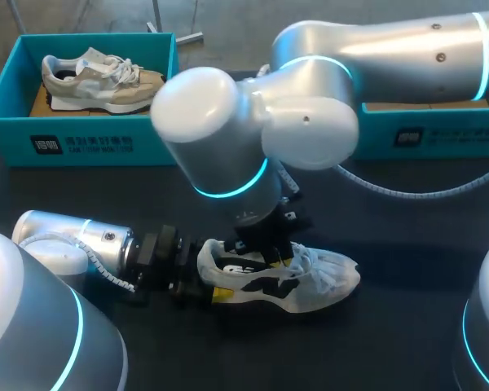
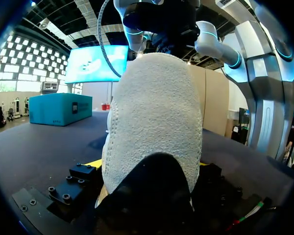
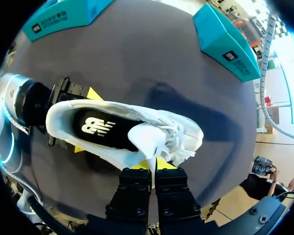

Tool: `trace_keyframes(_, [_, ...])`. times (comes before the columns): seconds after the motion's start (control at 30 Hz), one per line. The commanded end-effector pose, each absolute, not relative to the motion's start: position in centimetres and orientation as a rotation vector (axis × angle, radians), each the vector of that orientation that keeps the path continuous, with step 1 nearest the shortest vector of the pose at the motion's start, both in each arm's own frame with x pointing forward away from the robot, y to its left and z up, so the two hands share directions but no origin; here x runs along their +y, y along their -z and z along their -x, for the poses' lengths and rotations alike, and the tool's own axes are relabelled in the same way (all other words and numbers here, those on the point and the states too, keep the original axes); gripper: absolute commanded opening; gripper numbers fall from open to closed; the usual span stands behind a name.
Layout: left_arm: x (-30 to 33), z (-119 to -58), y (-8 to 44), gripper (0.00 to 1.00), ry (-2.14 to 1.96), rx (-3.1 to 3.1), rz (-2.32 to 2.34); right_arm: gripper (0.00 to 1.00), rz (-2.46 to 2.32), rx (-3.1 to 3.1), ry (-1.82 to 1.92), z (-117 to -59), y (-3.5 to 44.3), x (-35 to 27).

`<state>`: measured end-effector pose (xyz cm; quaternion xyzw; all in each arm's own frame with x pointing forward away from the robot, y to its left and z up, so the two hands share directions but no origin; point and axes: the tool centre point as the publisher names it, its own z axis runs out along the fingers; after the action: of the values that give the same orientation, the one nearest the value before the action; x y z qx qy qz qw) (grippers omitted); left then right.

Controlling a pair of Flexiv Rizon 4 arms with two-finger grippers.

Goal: Take the shoe out of the shoebox, open the shoe tongue, remove and reinsert the insole, then place the shoe into the shoebox

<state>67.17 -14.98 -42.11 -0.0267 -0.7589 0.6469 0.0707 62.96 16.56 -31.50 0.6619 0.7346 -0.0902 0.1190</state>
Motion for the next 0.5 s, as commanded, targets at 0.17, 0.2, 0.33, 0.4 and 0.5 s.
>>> trace_keyframes(0.17, [-15.0,-67.2,42.4,0.0,-1.944,-2.286,0.078,0.0,-2.472,1.554,-0.163,-61.1,30.6,11.9])
trace_keyframes(0.2, [-15.0,-67.2,42.4,0.0,-1.944,-2.286,0.078,0.0,-2.482,1.551,-0.184,-61.1,30.6,11.6])
trace_keyframes(0.33, [-15.0,-67.2,42.4,0.0,-1.944,-2.286,0.078,0.0,-2.504,1.58,-0.323,-61.3,31.0,10.6])
trace_keyframes(0.4, [-15.0,-67.2,42.4,0.0,-1.944,-2.286,0.078,0.0,-2.513,1.589,-0.364,-61.6,31.2,10.3])
trace_keyframes(0.5, [-15.0,-67.2,42.4,0.0,-1.944,-2.286,0.078,0.0,-2.532,1.59,-0.407,-62.1,31.5,9.8])
